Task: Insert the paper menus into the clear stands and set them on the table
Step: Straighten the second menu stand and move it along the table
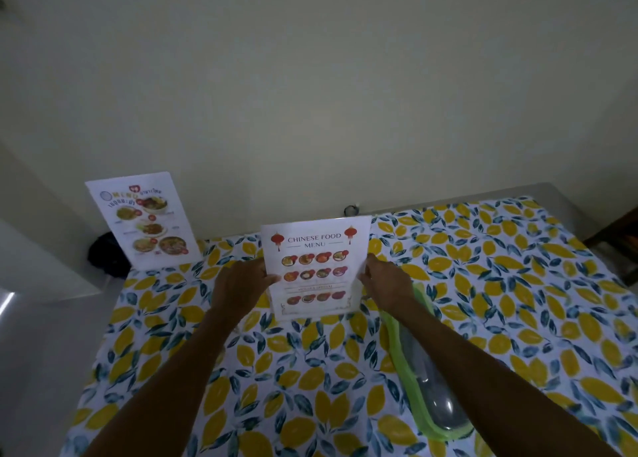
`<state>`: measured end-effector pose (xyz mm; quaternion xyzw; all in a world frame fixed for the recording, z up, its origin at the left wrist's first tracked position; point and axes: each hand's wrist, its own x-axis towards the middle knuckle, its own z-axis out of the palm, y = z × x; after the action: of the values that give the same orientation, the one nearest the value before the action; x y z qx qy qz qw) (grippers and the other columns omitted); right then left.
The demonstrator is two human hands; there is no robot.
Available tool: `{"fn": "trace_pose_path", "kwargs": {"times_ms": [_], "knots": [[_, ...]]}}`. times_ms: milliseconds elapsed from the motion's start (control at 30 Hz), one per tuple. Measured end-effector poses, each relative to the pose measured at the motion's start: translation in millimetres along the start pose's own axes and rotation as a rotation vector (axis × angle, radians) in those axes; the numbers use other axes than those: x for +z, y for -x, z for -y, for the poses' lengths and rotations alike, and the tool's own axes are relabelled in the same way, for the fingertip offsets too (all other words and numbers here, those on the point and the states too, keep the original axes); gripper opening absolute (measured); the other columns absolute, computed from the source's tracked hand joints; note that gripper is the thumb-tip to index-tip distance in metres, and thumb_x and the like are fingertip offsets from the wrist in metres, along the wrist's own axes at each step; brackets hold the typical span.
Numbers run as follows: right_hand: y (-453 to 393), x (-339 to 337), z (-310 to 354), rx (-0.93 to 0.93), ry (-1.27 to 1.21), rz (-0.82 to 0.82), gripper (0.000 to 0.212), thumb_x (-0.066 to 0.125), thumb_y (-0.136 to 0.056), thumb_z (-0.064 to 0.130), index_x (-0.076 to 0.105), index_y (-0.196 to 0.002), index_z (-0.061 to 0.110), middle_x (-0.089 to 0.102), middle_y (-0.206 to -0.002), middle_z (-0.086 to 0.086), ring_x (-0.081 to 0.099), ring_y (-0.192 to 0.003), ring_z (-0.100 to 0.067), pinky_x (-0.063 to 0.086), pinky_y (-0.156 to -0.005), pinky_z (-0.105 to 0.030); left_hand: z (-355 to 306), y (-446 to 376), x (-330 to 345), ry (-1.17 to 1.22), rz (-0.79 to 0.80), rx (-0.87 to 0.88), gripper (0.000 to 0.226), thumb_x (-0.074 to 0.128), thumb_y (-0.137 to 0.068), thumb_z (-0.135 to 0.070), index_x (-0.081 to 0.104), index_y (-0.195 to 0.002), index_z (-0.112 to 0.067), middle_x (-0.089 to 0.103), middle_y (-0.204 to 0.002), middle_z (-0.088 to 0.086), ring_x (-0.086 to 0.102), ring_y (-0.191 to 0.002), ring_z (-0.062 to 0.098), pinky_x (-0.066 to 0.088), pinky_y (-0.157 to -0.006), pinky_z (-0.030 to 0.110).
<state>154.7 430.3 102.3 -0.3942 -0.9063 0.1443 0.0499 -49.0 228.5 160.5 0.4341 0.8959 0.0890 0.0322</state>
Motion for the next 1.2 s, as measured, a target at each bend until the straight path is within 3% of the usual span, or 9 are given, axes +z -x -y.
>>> {"fn": "trace_pose_path", "kwargs": {"times_ms": [100, 200, 400, 533, 633, 767, 967, 1100, 1200], "knots": [[-20, -28, -25, -0.046, -0.021, -0.063, 0.033, 0.05, -0.096, 0.039, 0.051, -0.116, 0.013, 0.069, -0.1, -0.01, 0.067, -0.089, -0.03, 0.051, -0.067, -0.037, -29, -19, -12, -0.044, -0.058, 0.022, 0.035, 0.058, -0.091, -0.054, 0.072, -0.093, -0.022, 0.076, -0.084, -0.002, 0.067, -0.063, 0.016, 0.054, -0.057, 0.029], [-41, -57, -64, -0.064, -0.046, -0.107, 0.029, 0.049, -0.095, 0.041, 0.053, -0.109, 0.015, 0.069, -0.096, -0.009, 0.066, -0.084, -0.03, 0.048, -0.063, -0.034, -72, -40, -17, -0.113, -0.097, 0.088, 0.039, 0.055, -0.091, -0.057, 0.072, -0.103, -0.024, 0.077, -0.093, 0.0, 0.071, -0.069, 0.019, 0.057, -0.061, 0.032], [-74, -114, -186, -0.079, -0.047, -0.152, 0.029, 0.051, -0.095, 0.037, 0.055, -0.111, 0.013, 0.069, -0.094, -0.012, 0.066, -0.083, -0.033, 0.041, -0.059, -0.032, -204, -85, -5, 0.007, -0.127, 0.105, 0.038, 0.06, -0.091, -0.052, 0.074, -0.108, -0.021, 0.077, -0.101, 0.0, 0.073, -0.075, 0.021, 0.058, -0.066, 0.033], [-87, -147, -285, 0.0, -0.02, -0.183, 0.022, 0.052, -0.095, 0.037, 0.053, -0.1, 0.015, 0.068, -0.092, -0.009, 0.066, -0.083, -0.033, 0.039, -0.057, -0.031, -301, -117, 21, 0.093, -0.075, 0.126, 0.035, 0.066, -0.088, -0.048, 0.075, -0.102, -0.017, 0.078, -0.096, 0.005, 0.073, -0.076, 0.024, 0.059, -0.067, 0.039], [-95, -163, -352, 0.057, 0.006, -0.162, 0.023, 0.05, -0.095, 0.037, 0.051, -0.1, 0.015, 0.068, -0.092, -0.01, 0.066, -0.083, -0.033, 0.042, -0.059, -0.033, -362, -142, 48, 0.061, -0.08, 0.214, 0.035, 0.065, -0.087, -0.051, 0.077, -0.094, -0.019, 0.078, -0.09, -0.001, 0.073, -0.068, 0.019, 0.06, -0.061, 0.036], [-109, -179, -427, 0.126, -0.003, -0.139, 0.02, 0.05, -0.095, 0.038, 0.052, -0.098, 0.018, 0.068, -0.093, -0.008, 0.065, -0.084, -0.032, 0.042, -0.061, -0.034, -429, -176, 78, 0.102, -0.043, 0.237, 0.044, 0.06, -0.086, -0.058, 0.074, -0.081, -0.017, 0.077, -0.081, -0.004, 0.069, -0.06, 0.013, 0.058, -0.057, 0.033], [-144, -189, -512, 0.21, -0.006, -0.151, 0.022, 0.048, -0.094, 0.042, 0.05, -0.101, 0.02, 0.069, -0.094, -0.01, 0.066, -0.081, -0.033, 0.05, -0.066, -0.037, -506, -233, 107, 0.182, -0.002, 0.263, 0.036, 0.065, -0.085, -0.055, 0.075, -0.089, -0.021, 0.078, -0.09, -0.006, 0.069, -0.065, 0.006, 0.056, -0.06, 0.026], [-180, -193, -553, 0.222, 0.015, -0.18, 0.026, 0.048, -0.095, 0.042, 0.049, -0.098, 0.017, 0.068, -0.089, -0.011, 0.065, -0.075, -0.032, 0.053, -0.065, -0.038, -550, -275, 120, 0.148, -0.01, 0.261, 0.034, 0.066, -0.09, -0.046, 0.076, -0.098, -0.015, 0.077, -0.097, 0.001, 0.063, -0.067, 0.011, 0.035, -0.052, 0.019], [-211, -192, -576, 0.228, 0.04, -0.186, 0.026, 0.049, -0.095, 0.042, 0.049, -0.098, 0.016, 0.068, -0.087, -0.011, 0.065, -0.073, -0.032, 0.053, -0.064, -0.038, -567, -307, 138, 0.14, -0.01, 0.244, 0.034, 0.065, -0.091, -0.045, 0.076, -0.095, -0.012, 0.077, -0.093, 0.004, 0.058, -0.064, 0.012, 0.03, -0.048, 0.017]]}}
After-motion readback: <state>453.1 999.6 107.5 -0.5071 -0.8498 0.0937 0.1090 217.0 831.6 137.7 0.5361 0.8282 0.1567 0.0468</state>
